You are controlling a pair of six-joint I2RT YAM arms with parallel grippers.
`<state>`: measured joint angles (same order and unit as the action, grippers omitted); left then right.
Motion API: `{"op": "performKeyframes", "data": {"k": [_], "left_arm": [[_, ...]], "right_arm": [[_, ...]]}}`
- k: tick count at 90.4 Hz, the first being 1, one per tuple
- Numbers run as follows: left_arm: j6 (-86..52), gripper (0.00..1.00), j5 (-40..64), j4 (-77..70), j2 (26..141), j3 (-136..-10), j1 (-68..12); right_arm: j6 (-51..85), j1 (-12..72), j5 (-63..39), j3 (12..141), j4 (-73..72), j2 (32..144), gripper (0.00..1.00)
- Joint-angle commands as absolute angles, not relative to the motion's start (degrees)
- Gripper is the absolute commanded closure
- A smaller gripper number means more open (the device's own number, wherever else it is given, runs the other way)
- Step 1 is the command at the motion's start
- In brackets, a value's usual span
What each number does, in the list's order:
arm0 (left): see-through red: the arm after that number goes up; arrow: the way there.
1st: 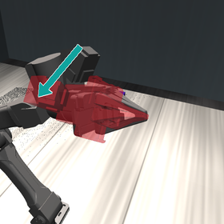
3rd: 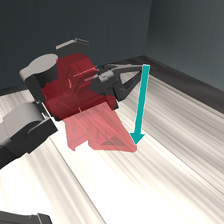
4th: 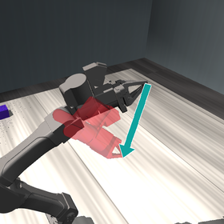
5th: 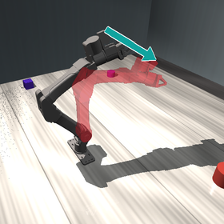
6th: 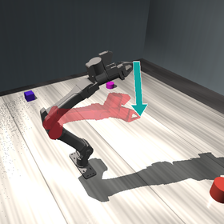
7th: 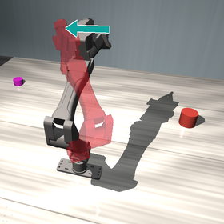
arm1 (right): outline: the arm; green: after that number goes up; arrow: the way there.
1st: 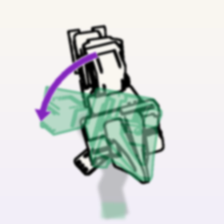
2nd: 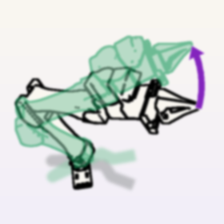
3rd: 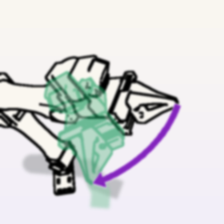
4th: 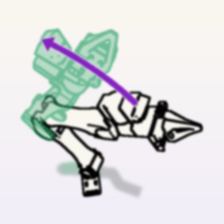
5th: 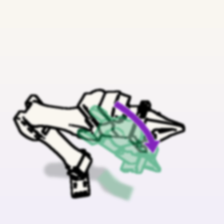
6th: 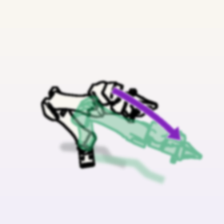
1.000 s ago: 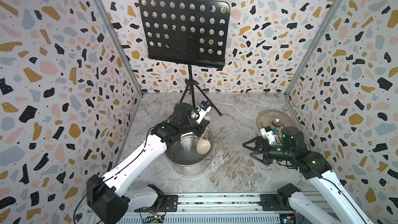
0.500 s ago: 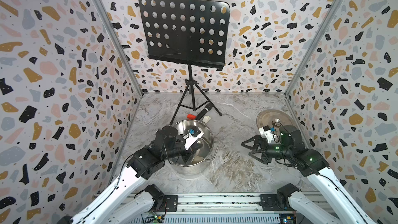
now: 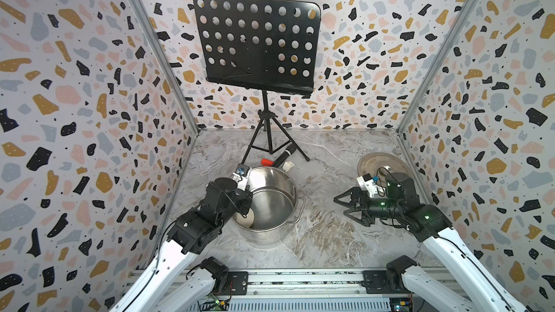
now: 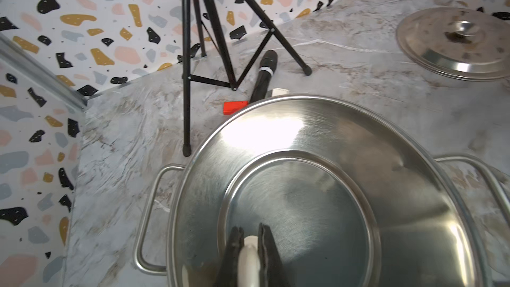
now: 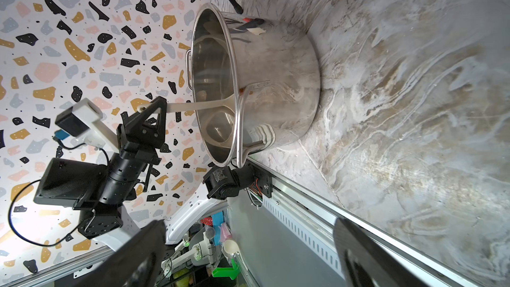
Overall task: Stir the soup with a spoon
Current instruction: Stir the soup in the pan with a stick.
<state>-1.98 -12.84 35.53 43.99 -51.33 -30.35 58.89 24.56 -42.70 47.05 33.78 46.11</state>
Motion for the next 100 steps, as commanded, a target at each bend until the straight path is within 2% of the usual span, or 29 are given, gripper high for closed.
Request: {"op": "performKeyframes", "data": {"k": [1,30,56,76,100], "left_arm": [[0.2,1.00,-17.9,30.8,47.0,-54.0,-29.0],[5.7,1.00,-7.6,18.8,59.7,-57.8,-28.7],[8.4,1.00,12.4,14.7,65.3,-59.8,-28.9],[11.0,1.00,24.5,18.3,62.5,-58.6,-29.6],[10.9,1.00,34.5,24.9,52.8,-53.0,-30.8]], "right_arm": [[55.3,24.8,-43.2,48.0,33.7,47.4,0.00],[47.1,24.7,-38.4,50.2,40.2,51.3,0.00],[45.2,24.8,-37.8,52.1,40.7,53.8,0.00],[46.2,24.8,-37.2,52.9,40.7,52.9,0.00],[47.1,24.8,-36.6,54.2,42.5,50.2,0.00]]}}
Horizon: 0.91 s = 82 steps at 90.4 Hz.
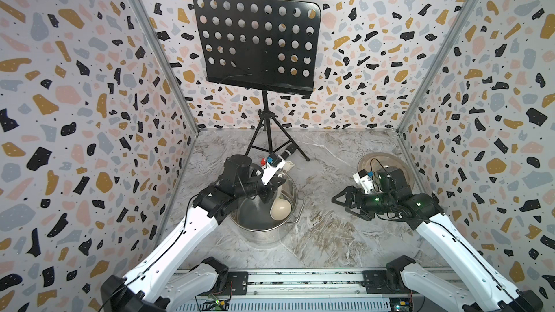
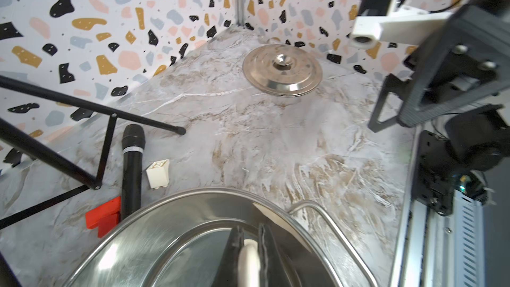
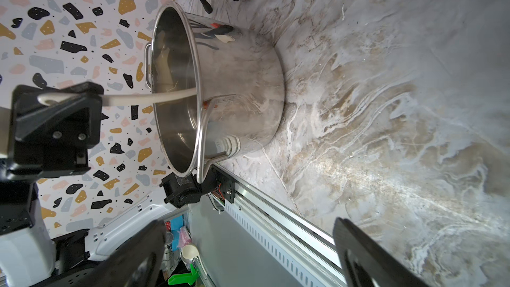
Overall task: Stir the soup with a spoon
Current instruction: Stir the soup in the pan with a stick.
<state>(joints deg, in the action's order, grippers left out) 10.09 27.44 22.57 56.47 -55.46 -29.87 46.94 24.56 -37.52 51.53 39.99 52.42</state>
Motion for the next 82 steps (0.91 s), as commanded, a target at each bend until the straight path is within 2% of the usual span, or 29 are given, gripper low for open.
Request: {"op": "performKeyframes", "data": {"k": [1,15,24,32,41,57,69,82], "left_arm": [[10.8,1.00,34.7,25.3,52.3,-52.8,-31.0],[9.6,1.00,36.9,30.5,47.1,-50.2,-32.6],[8.3,1.00,34.5,33.9,43.5,-48.8,-32.9],[5.7,1.00,27.0,35.6,40.0,-47.9,-32.9],[1.9,1.00,13.9,38.1,37.2,-48.0,-32.8],[-4.1,1.00,-7.1,40.6,37.6,-49.6,-32.3],[-4.0,1.00,-12.8,38.0,42.5,-51.4,-31.2],[-0.9,1.00,-13.7,30.8,49.9,-53.8,-28.6]], "right_arm": [[47.2,24.7,-36.6,54.1,42.7,50.0,0.00],[47.9,24.8,-36.3,53.8,43.9,47.9,0.00],[48.3,24.8,-36.2,53.5,44.4,46.8,0.00],[48.6,24.8,-35.9,53.4,44.6,45.9,0.00],[48.9,24.7,-35.6,53.3,44.7,45.2,0.00],[49.0,24.8,-35.8,53.3,44.8,44.8,0.00],[48.7,24.7,-36.2,53.4,44.8,44.9,0.00],[48.6,24.8,-36.5,53.4,44.8,44.7,0.00]]}}
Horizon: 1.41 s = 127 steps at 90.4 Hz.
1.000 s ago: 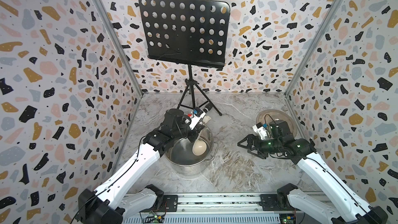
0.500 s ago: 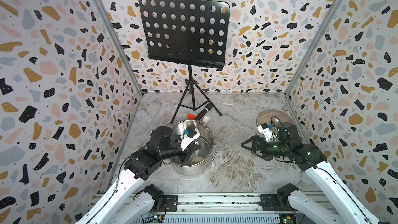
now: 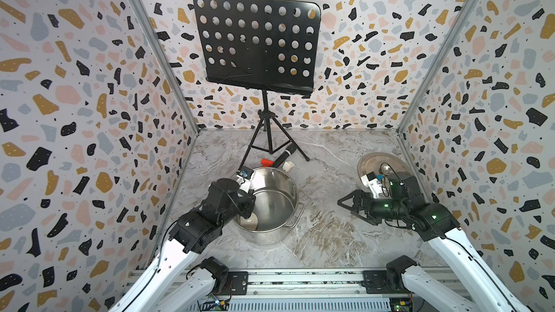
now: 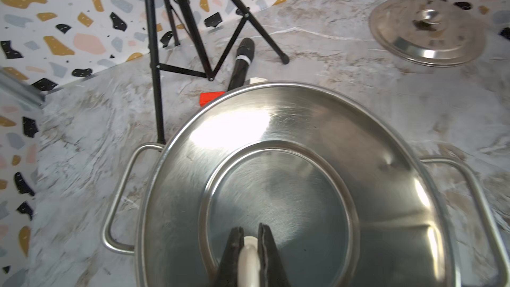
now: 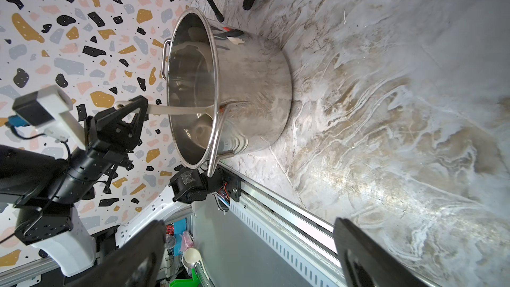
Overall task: Stir the soup with a spoon
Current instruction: Stir the soup in the pan with a stick.
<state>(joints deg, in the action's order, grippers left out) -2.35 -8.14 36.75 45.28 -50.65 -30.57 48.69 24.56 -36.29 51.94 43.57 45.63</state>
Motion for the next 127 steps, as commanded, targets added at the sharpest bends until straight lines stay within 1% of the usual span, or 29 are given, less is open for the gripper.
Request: {"op": "performKeyframes", "data": {"k": [1,13,21,35,48,60,67,77,90,99,113,127], "left_arm": [[-0.7,1.00,-13.6,30.4,50.5,-54.1,-28.4],[2.5,1.00,-11.9,26.1,58.9,-58.9,-27.1],[4.7,1.00,-9.0,24.4,64.1,-62.6,-27.0],[7.0,1.00,4.6,19.5,70.1,-66.0,-27.1],[7.7,1.00,17.4,18.4,73.1,-67.3,-28.5],[11.1,1.00,24.3,19.5,72.2,-66.3,-31.8],[11.8,1.00,25.9,20.5,70.1,-64.7,-33.6],[12.0,1.00,26.2,23.1,65.8,-61.1,-35.5],[9.8,1.00,25.6,26.6,56.9,-55.0,-36.7],[7.5,1.00,22.9,29.6,50.9,-50.8,-36.7],[1.7,1.00,12.9,36.8,44.2,-48.7,-36.7],[-6.5,1.00,-2.0,43.0,43.6,-50.6,-36.5]], "right_arm": [[48.6,24.8,-36.6,53.4,44.8,44.7,0.00],[48.7,24.8,-36.7,53.5,44.9,44.3,0.00],[48.7,24.8,-36.5,53.5,45.1,44.0,0.00],[48.7,24.8,-36.0,53.5,45.7,43.3,0.00],[48.8,24.7,-35.6,53.2,46.4,42.6,0.00],[49.0,24.8,-35.3,53.1,46.3,42.4,0.00],[49.0,24.8,-35.3,53.2,46.3,42.5,0.00],[48.9,24.8,-35.3,53.3,46.4,42.5,0.00],[48.7,24.7,-35.3,52.8,46.2,42.6,0.00],[48.5,24.8,-35.6,52.8,46.2,43.0,0.00],[48.2,24.8,-36.0,53.1,45.8,43.9,0.00],[48.1,24.8,-36.3,53.0,45.4,44.3,0.00]]}}
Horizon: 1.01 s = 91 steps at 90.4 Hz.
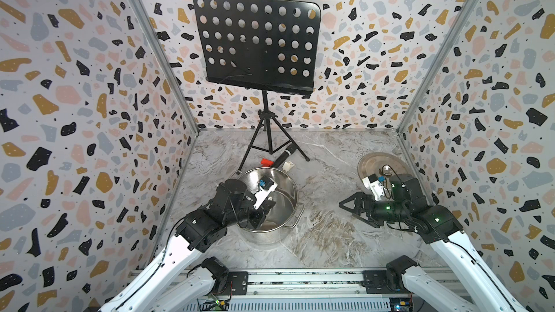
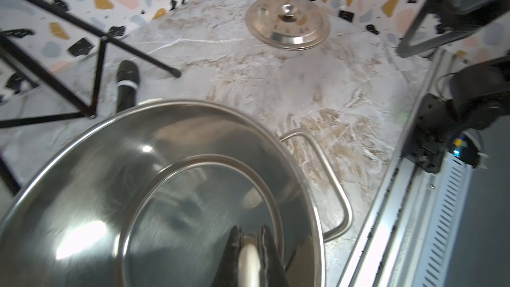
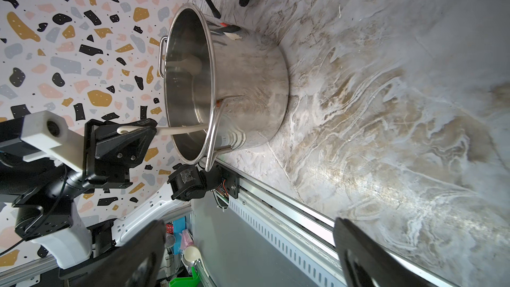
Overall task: Stir the soup with a spoon
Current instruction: Stir the soup in the pan with a stick.
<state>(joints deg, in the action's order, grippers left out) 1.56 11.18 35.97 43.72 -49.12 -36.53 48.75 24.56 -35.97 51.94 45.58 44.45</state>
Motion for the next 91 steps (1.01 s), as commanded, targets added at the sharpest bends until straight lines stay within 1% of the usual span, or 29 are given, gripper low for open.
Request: {"op": "performKeyframes", "data": {"k": [1,8,16,29,40,58,73,79,91], "left_arm": [[-7.0,1.00,-3.3,43.2,43.7,-50.7,-36.4],[-9.5,1.00,-10.6,43.9,44.4,-51.7,-35.6],[-9.7,1.00,-15.0,43.3,46.5,-53.1,-33.3],[-7.4,1.00,-17.5,38.9,52.3,-56.1,-29.9],[-4.3,1.00,-17.5,35.0,58.6,-60.0,-28.5],[2.1,1.00,-10.0,29.0,69.4,-68.5,-28.1],[4.3,1.00,1.1,25.4,76.5,-74.5,-28.4],[5.0,1.00,5.3,23.7,77.8,-75.2,-29.7],[8.3,1.00,9.9,22.3,78.7,-75.1,-34.2]], "right_arm": [[48.1,24.8,-36.3,53.0,45.3,44.4,0.00],[48.1,24.8,-36.5,52.9,45.1,44.3,0.00],[48.1,24.7,-36.6,52.8,45.2,44.2,0.00],[48.4,24.7,-36.7,52.6,45.3,43.4,0.00],[48.9,24.8,-36.4,52.4,45.4,42.6,0.00],[49.5,24.8,-36.0,52.5,45.5,42.1,0.00],[49.7,24.8,-35.5,52.7,46.0,41.6,0.00],[49.7,24.7,-35.3,52.8,46.3,41.4,0.00],[49.7,24.8,-34.9,52.7,46.9,40.9,0.00]]}}
